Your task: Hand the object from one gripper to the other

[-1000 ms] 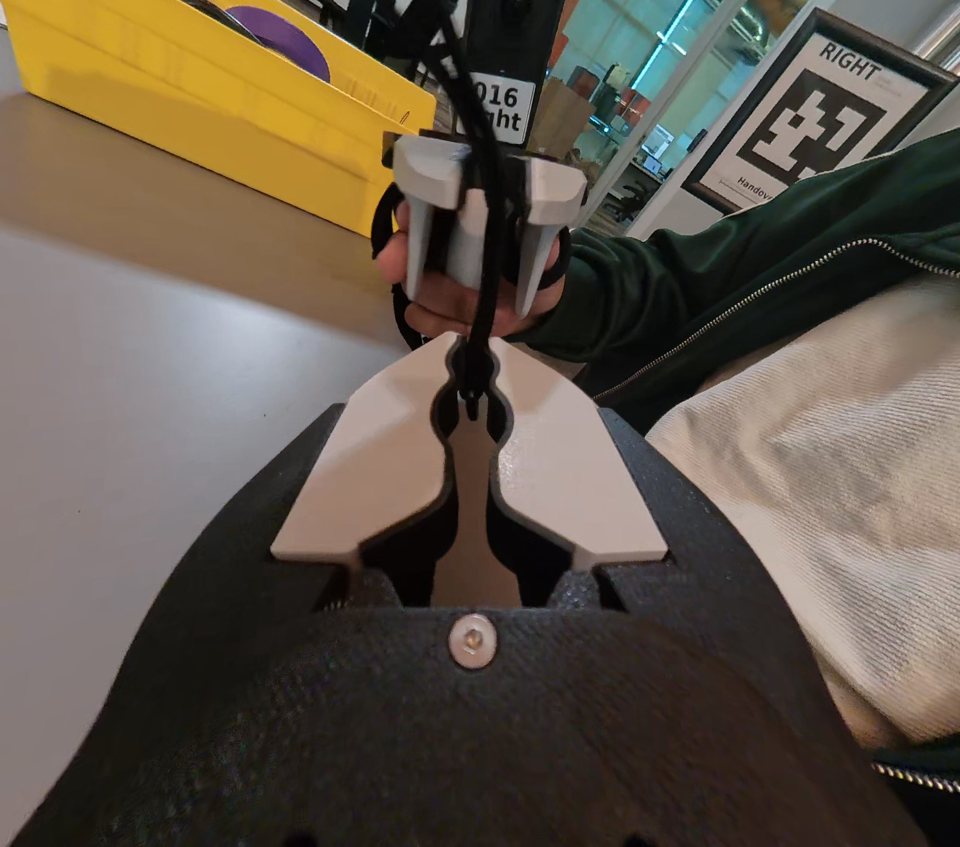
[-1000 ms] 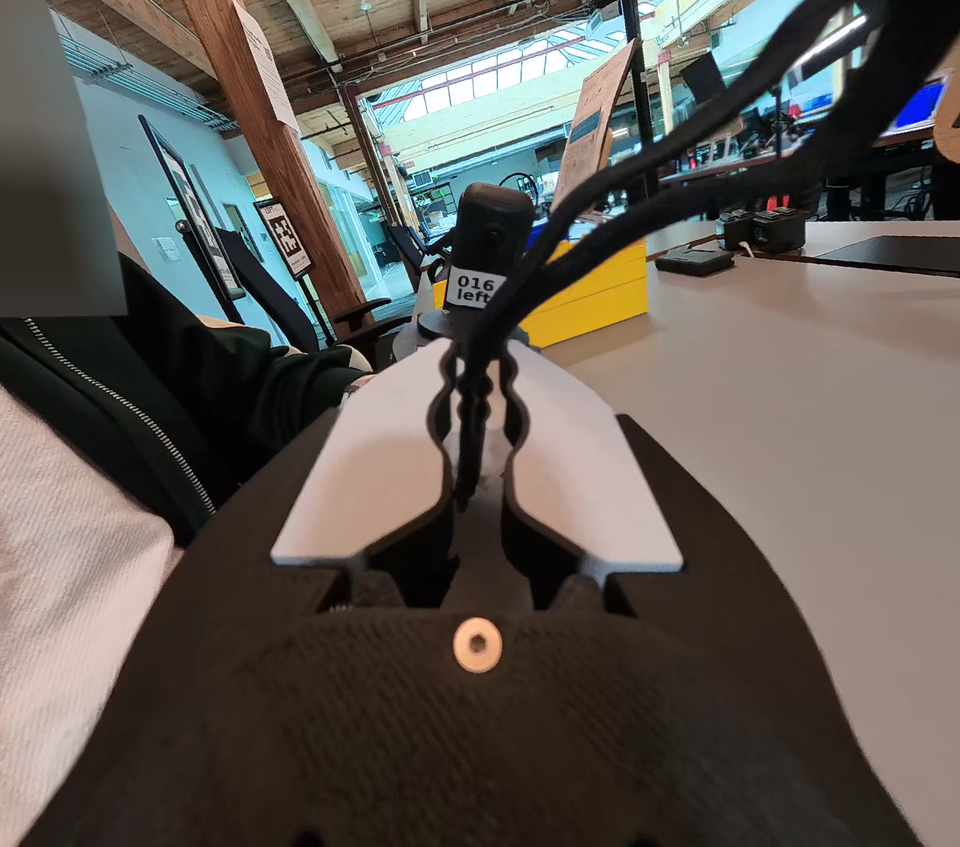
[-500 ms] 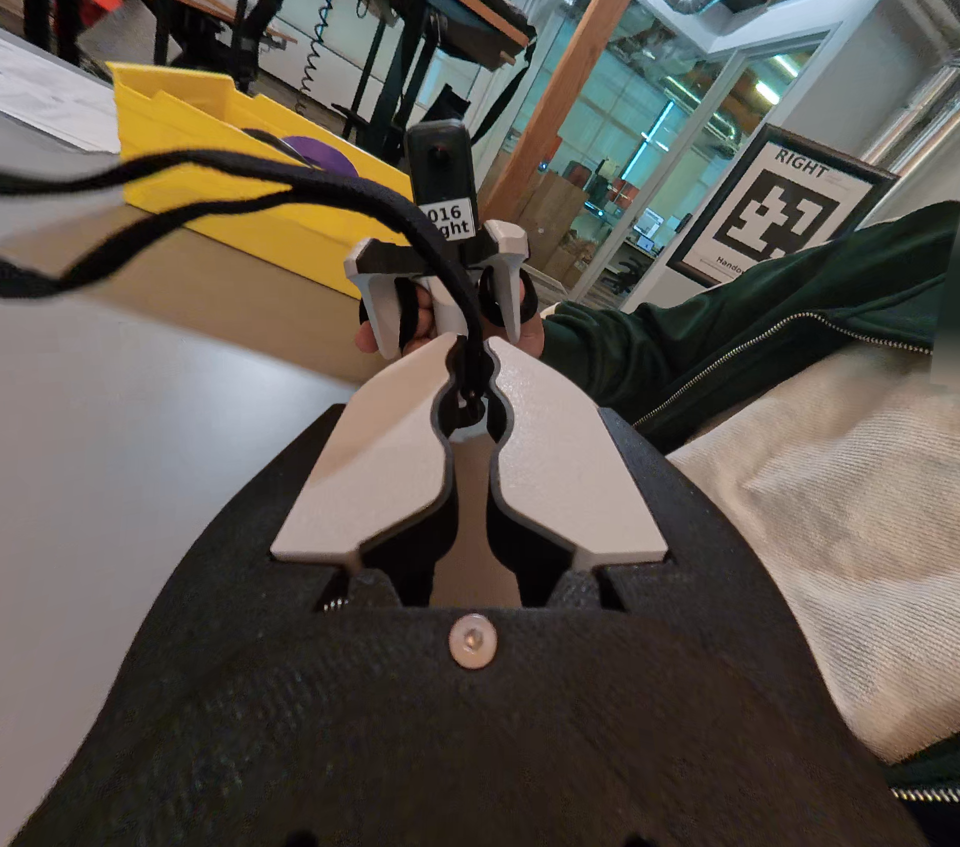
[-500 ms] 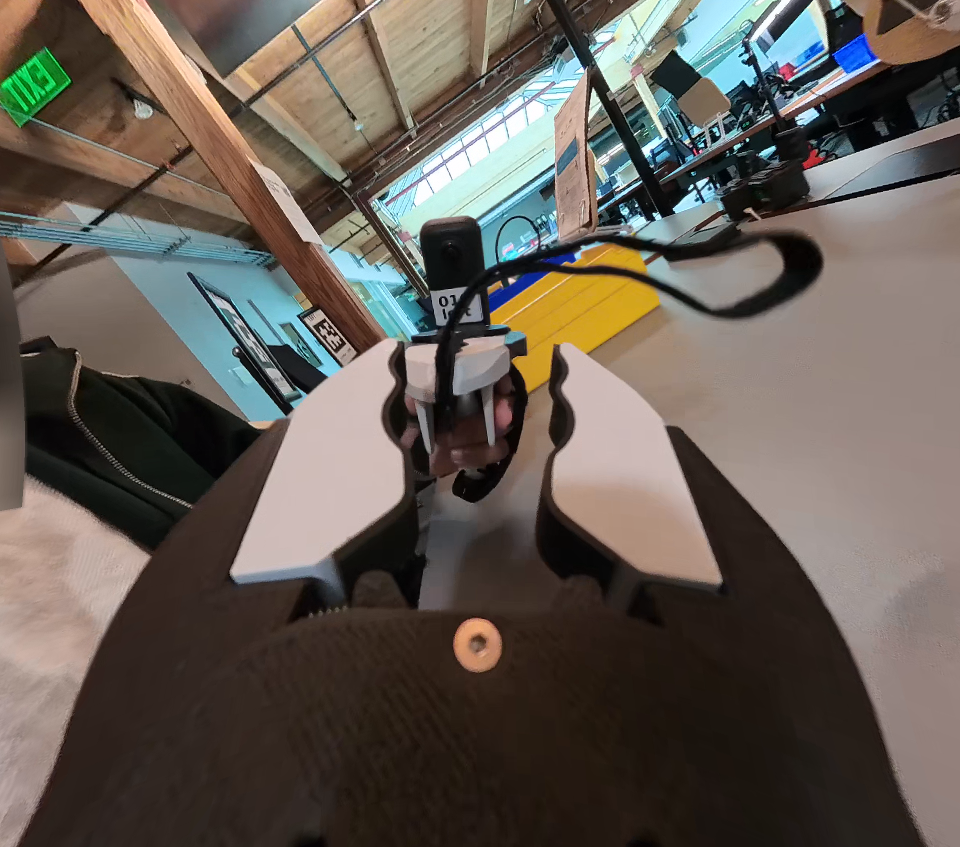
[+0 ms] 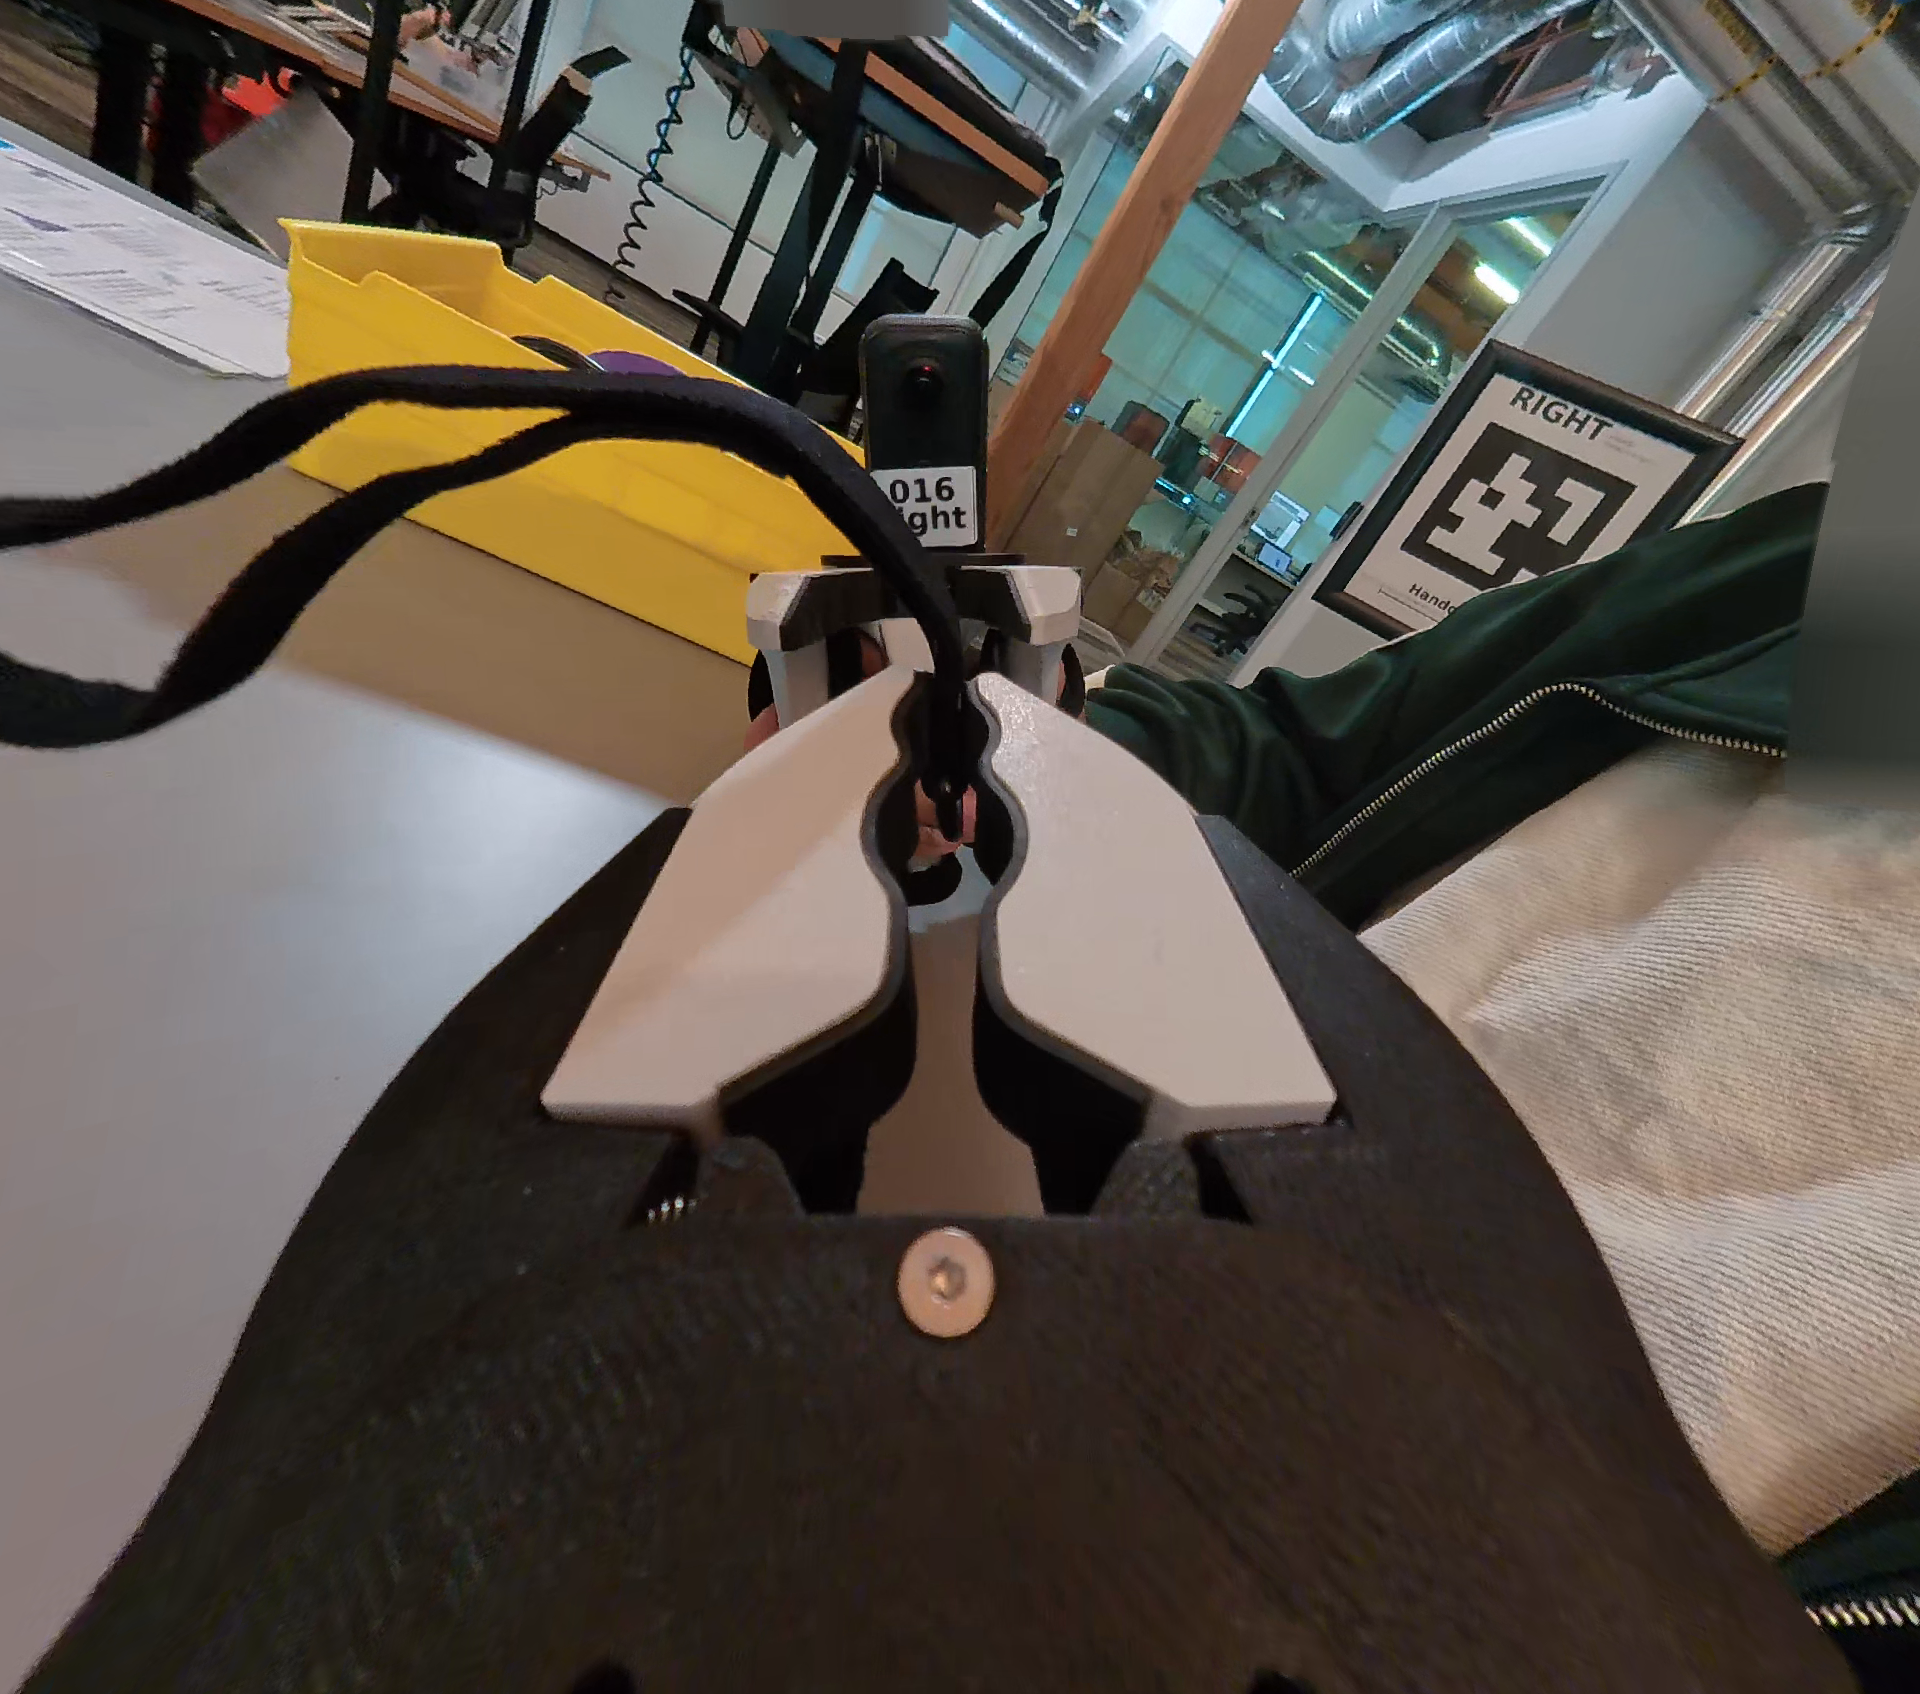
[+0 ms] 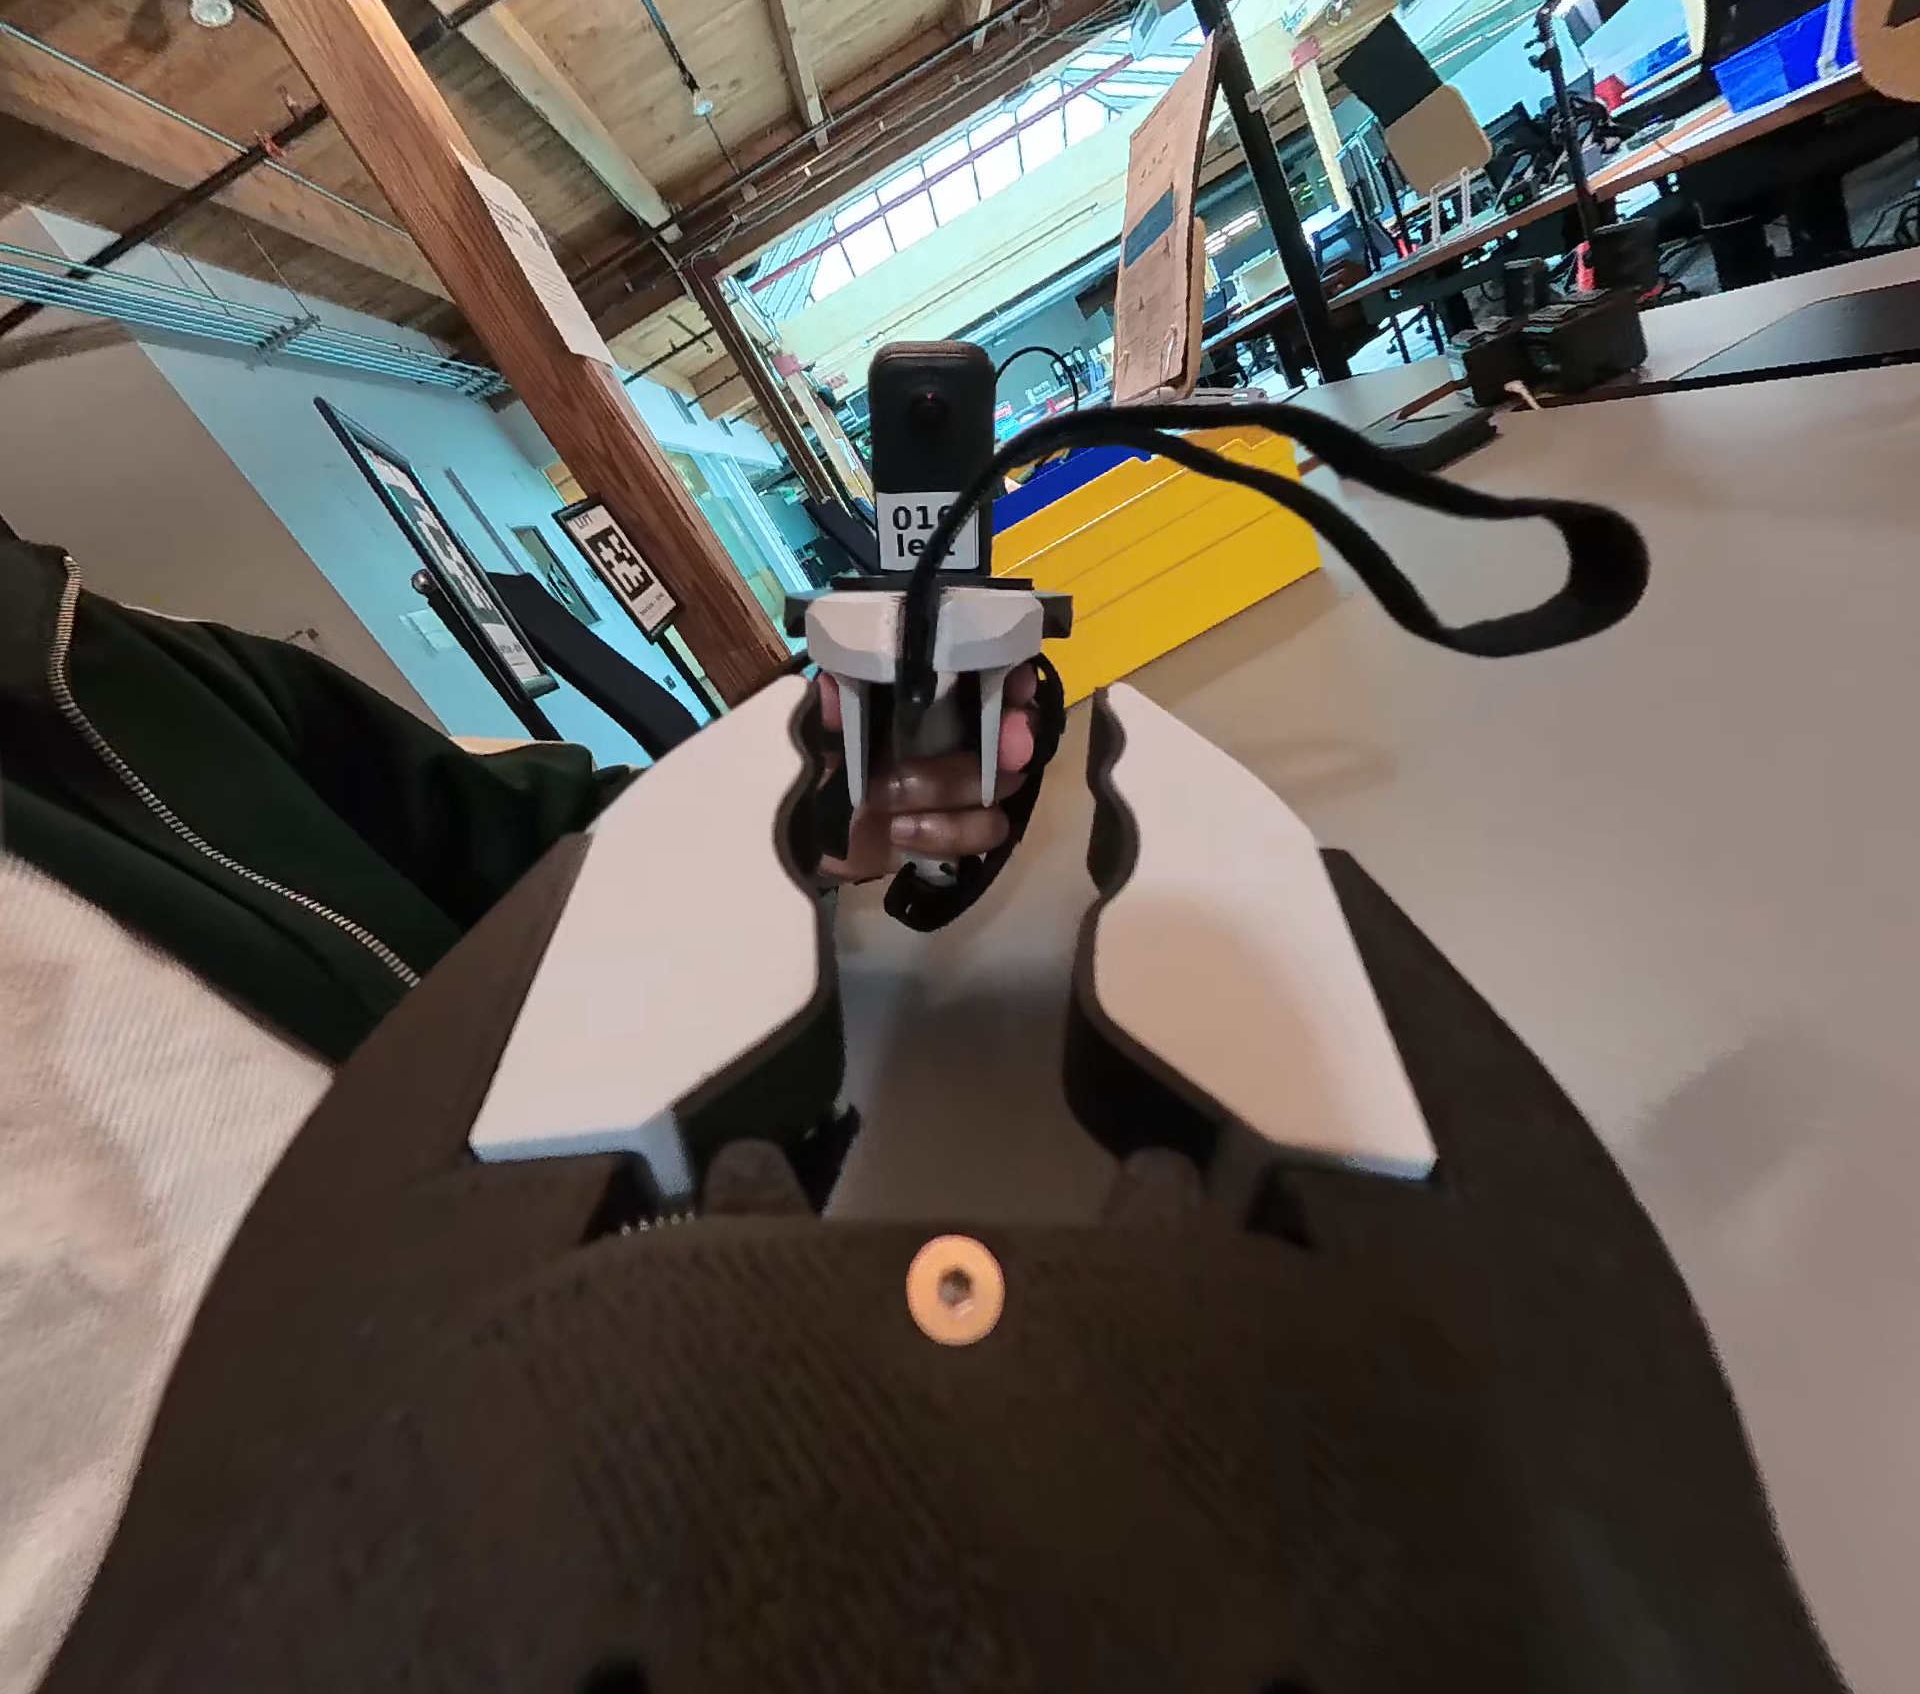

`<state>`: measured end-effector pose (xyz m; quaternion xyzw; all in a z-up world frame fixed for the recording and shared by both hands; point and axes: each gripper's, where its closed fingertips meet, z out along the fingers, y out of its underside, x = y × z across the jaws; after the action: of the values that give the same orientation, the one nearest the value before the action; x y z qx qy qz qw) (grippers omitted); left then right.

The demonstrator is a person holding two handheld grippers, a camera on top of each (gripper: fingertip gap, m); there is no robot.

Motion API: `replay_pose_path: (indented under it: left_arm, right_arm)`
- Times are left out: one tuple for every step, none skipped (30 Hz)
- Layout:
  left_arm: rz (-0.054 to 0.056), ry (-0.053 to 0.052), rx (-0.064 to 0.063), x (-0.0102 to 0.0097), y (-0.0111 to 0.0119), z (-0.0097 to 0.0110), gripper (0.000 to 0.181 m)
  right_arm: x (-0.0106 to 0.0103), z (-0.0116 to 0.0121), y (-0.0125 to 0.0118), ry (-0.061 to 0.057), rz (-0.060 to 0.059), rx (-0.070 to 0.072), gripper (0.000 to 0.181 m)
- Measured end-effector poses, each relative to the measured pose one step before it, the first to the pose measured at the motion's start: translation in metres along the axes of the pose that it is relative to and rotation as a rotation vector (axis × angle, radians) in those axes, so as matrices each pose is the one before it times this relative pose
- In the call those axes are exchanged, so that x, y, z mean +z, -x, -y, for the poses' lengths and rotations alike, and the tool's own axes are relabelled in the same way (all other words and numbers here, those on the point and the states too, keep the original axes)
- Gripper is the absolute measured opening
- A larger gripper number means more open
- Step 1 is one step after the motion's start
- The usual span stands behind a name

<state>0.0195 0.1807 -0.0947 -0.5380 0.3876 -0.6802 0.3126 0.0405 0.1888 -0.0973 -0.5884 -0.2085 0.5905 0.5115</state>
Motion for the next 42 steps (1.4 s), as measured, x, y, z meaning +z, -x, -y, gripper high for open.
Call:
replay_pose_path:
  left_arm:
    - [-0.0020,0.0041,0.0009,0.00049,-0.00050,-0.00071,0.004]
    - [-0.0019,0.0034,0.0017,0.00049,-0.00064,-0.00049,0.004]
    - [-0.0010,0.0032,0.0030,0.00043,-0.00050,-0.00036,0.004]
    - [-0.0010,0.0037,0.0029,0.00041,-0.00059,-0.00048,0.004]
    - [-0.0028,0.0038,0.0022,0.00039,-0.00084,-0.00035,0.004]
    - [-0.0048,0.0039,0.0012,0.00045,-0.00102,-0.00040,0.004]
    - [-0.0070,0.0038,0.0010,0.00058,-0.00137,-0.00043,0.004]
    - [-0.0136,0.0034,-0.0003,0.00077,-0.00217,-0.00032,0.004]
    - [-0.0187,0.0033,-0.0044,0.00073,-0.00299,-0.00034,0.005]
    - [-0.0239,0.0024,-0.0058,0.00096,-0.00361,-0.00016,0.005]
    - [-0.0282,0.0005,-0.0048,0.00105,-0.00431,0.00007,0.005]
    - [-0.0269,0.0030,-0.0064,0.00115,-0.00409,-0.00011,0.005]
    - [-0.0216,0.0071,-0.0129,0.00121,-0.00332,-0.00063,0.005]
    - [-0.0156,0.0067,-0.0198,0.00118,-0.00231,-0.00049,0.006]
    - [-0.0219,-0.0006,-0.0255,0.00097,-0.00316,0.00050,0.006]
    - [-0.0273,-0.0065,-0.0291,0.00084,-0.00375,0.00141,0.006]
    - [-0.0270,-0.0088,-0.0286,0.00075,-0.00343,0.00148,0.006]
    - [-0.0251,-0.0045,-0.0287,0.00075,-0.00293,0.00056,0.006]
    - [-0.0234,0.0002,-0.0262,0.00078,-0.00241,-0.00016,0.005]
    - [-0.0177,0.0042,-0.0241,0.00091,-0.00161,-0.00100,0.006]
    - [-0.0151,0.0102,-0.0237,0.00111,-0.00089,-0.00204,0.005]
    - [-0.0148,0.0132,-0.0231,0.00109,-0.00071,-0.00253,0.006]
    - [-0.0140,0.0128,-0.0207,0.00104,-0.00067,-0.00249,0.006]
    - [-0.0177,0.0112,-0.0156,0.00094,-0.00118,-0.00227,0.005]
    - [-0.0199,0.0057,-0.0150,0.00081,-0.00178,-0.00141,0.004]
    - [-0.0151,0.0001,-0.0143,0.00055,-0.00115,-0.00035,0.004]
    - [-0.0110,-0.0039,-0.0047,0.00042,-0.00098,0.00019,0.004]
    - [-0.0068,-0.0017,0.0010,0.00036,-0.00082,-0.00017,0.004]
    - [-0.0050,0.0052,-0.0010,0.00051,-0.00086,-0.00075,0.004]
    - [-0.0074,0.0090,-0.0042,0.00089,-0.00110,-0.00122,0.004]
    - [-0.0065,0.0082,-0.0032,0.00102,-0.00112,-0.00118,0.004]
    - [-0.0038,0.0049,0.0003,0.00102,-0.00068,-0.00083,0.004]
    - [-0.0025,0.0039,0.0003,0.00096,-0.00043,-0.00085,0.004]
    - [-0.0024,0.0027,-0.0004,0.00066,-0.00015,-0.00065,0.004]
    - [-0.0016,-0.0022,0.0024,0.00026,0.00013,-0.00003,0.004]
    - [0.0007,-0.0082,0.0070,-0.00015,0.00046,0.00083,0.005]
    - [-0.0003,-0.0108,0.0072,-0.00058,0.00014,0.00109,0.005]
    - [-0.0019,-0.0127,0.0029,-0.00089,-0.00009,0.00167,0.006]
    - [-0.0029,-0.0117,0.0008,-0.00116,-0.00015,0.00170,0.007]
    - [-0.0020,-0.0116,0.0013,-0.00124,-0.00015,0.00189,0.009]
    - [0.0029,-0.0122,0.0055,-0.00133,0.00049,0.00195,0.010]
    - [0.0085,-0.0105,0.0071,-0.00151,0.00129,0.00160,0.013]
  right_arm:
    - [-0.00021,0.00022,-0.00017,-0.0009,-0.0006,-0.0003,0.049]
    - [-0.00047,0.00064,-0.00026,-0.0037,-0.0006,0.0025,0.049]
    - [-0.00054,0.00085,-0.00050,-0.0051,-0.0012,0.0027,0.049]
    - [-0.00058,0.00084,-0.00039,-0.0047,-0.0014,0.0027,0.048]
    - [-0.00062,0.00102,-0.00058,-0.0051,-0.0025,0.0016,0.048]
    - [-0.00076,0.00112,-0.00070,-0.0060,-0.0048,-0.0009,0.048]
    - [-0.00079,0.00117,-0.00081,-0.0050,-0.0054,-0.0026,0.048]
    - [-0.00082,0.00101,-0.00076,-0.0040,-0.0061,-0.0040,0.048]
    - [-0.00073,0.00102,-0.00124,-0.0037,-0.0094,-0.0056,0.048]
    - [-0.00104,0.00125,-0.00210,-0.0045,-0.0174,-0.0115,0.048]
    - [-0.00129,0.00138,-0.00307,-0.0044,-0.0260,-0.0197,0.049]
    - [-0.00157,0.00131,-0.00348,-0.0002,-0.0313,-0.0282,0.049]
    - [-0.00220,0.00186,-0.00376,0.0037,-0.0429,-0.0503,0.047]
    - [-0.00215,0.00312,-0.00412,0.0023,-0.0523,-0.0769,0.047]
    - [-0.00211,0.00323,-0.00303,0.0046,-0.0470,-0.0881,0.049]
    - [-0.00152,0.00266,-0.00136,0.0071,-0.0346,-0.0899,0.049]
    - [-0.00099,0.00125,-0.00034,0.0124,-0.0256,-0.0849,0.050]
    - [-0.00006,-0.00062,-0.00021,0.0187,-0.0221,-0.0801,0.051]
    - [0.00063,-0.00208,0.00056,0.0239,-0.0150,-0.0737,0.052]
    - [0.00116,-0.00318,0.00206,0.0281,-0.0030,-0.0643,0.051]
    - [0.00144,-0.00328,0.00232,0.0266,-0.0013,-0.0524,0.050]
    - [0.00141,-0.00191,0.00178,0.0173,-0.0060,-0.0401,0.049]
    - [0.00109,-0.00049,0.00217,0.0072,-0.0027,-0.0319,0.049]
    - [0.00090,0.00012,0.00249,0.0045,0.0010,-0.0288,0.049]
    - [0.00051,0.00003,0.00203,0.0058,-0.0007,-0.0282,0.048]
    - [0.00026,-0.00007,0.00145,0.0060,-0.0030,-0.0276,0.046]
    - [0.00012,-0.00030,0.00176,0.0054,0.0021,-0.0239,0.041]
    - [0.00017,-0.00102,0.00323,0.0082,0.0146,-0.0172,0.032]
    - [0.00063,-0.00160,0.00281,0.0113,0.0141,-0.0079,0.026]
    - [0.00076,-0.00095,0.00097,0.0063,0.0022,-0.0026,0.025]
    - [0.00019,-0.00009,0.00095,0.0010,0.0044,-0.0038,0.020]
    - [-0.00038,0.00056,0.00097,-0.0022,0.0053,-0.0036,0.011]
    - [-0.00084,0.00093,0.00031,-0.0042,0.0028,-0.0021,0.006]
    - [-0.00060,0.00117,-0.00030,-0.0056,0.0005,0.0036,0.006]
    - [-0.00044,0.00107,0.00015,-0.0047,0.0055,0.0096,0.006]
    - [-0.00029,0.00066,-0.00043,-0.0032,0.0020,0.0131,0.005]
    - [-0.00027,0.00005,-0.00069,-0.0013,0.0000,0.0114,0.005]
    - [-0.00010,-0.00032,-0.00041,-0.0006,0.0023,0.0110,0.005]
    - [-0.00029,-0.00029,-0.00028,-0.0012,0.0034,0.0133,0.005]
    - [-0.00024,0.00003,-0.00076,-0.0024,0.0006,0.0147,0.005]
    - [-0.00031,0.00053,-0.00085,-0.0044,0.0003,0.0136,0.005]
    - [-0.00032,0.00057,-0.00044,-0.0054,0.0031,0.0146,0.005]
